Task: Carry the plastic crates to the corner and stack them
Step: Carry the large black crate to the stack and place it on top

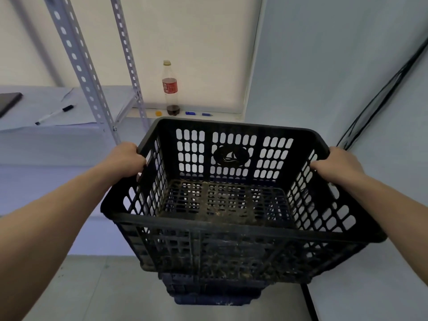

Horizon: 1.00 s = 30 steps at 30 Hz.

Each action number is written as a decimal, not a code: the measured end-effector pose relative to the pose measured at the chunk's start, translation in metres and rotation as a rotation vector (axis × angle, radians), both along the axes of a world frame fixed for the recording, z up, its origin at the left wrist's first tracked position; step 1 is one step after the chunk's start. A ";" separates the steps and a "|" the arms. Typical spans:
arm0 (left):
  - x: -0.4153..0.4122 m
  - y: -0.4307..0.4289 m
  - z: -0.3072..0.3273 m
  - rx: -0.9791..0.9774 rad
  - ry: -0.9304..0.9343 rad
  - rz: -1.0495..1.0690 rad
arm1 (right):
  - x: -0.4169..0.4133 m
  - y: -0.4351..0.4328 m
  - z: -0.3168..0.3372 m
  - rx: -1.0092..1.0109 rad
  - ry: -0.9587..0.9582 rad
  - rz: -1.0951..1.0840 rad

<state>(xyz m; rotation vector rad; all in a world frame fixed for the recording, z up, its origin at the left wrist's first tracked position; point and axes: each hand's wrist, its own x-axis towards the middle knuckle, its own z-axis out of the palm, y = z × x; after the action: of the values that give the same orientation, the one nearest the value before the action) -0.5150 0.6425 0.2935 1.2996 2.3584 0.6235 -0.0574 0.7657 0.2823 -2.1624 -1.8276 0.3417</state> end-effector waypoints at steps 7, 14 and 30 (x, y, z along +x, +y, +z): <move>-0.005 0.002 -0.009 0.006 0.062 -0.015 | -0.006 0.009 0.005 -0.006 0.088 -0.017; -0.014 0.007 -0.013 0.000 0.033 0.039 | -0.021 0.026 0.003 0.024 0.017 0.066; -0.015 0.035 -0.008 -0.016 0.103 -0.003 | -0.017 0.040 0.001 0.014 0.039 -0.009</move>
<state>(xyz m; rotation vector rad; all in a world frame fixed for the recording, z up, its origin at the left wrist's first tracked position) -0.5296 0.6778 0.2851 1.3588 2.4380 0.5482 -0.0742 0.8055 0.2832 -2.1382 -1.7939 0.3653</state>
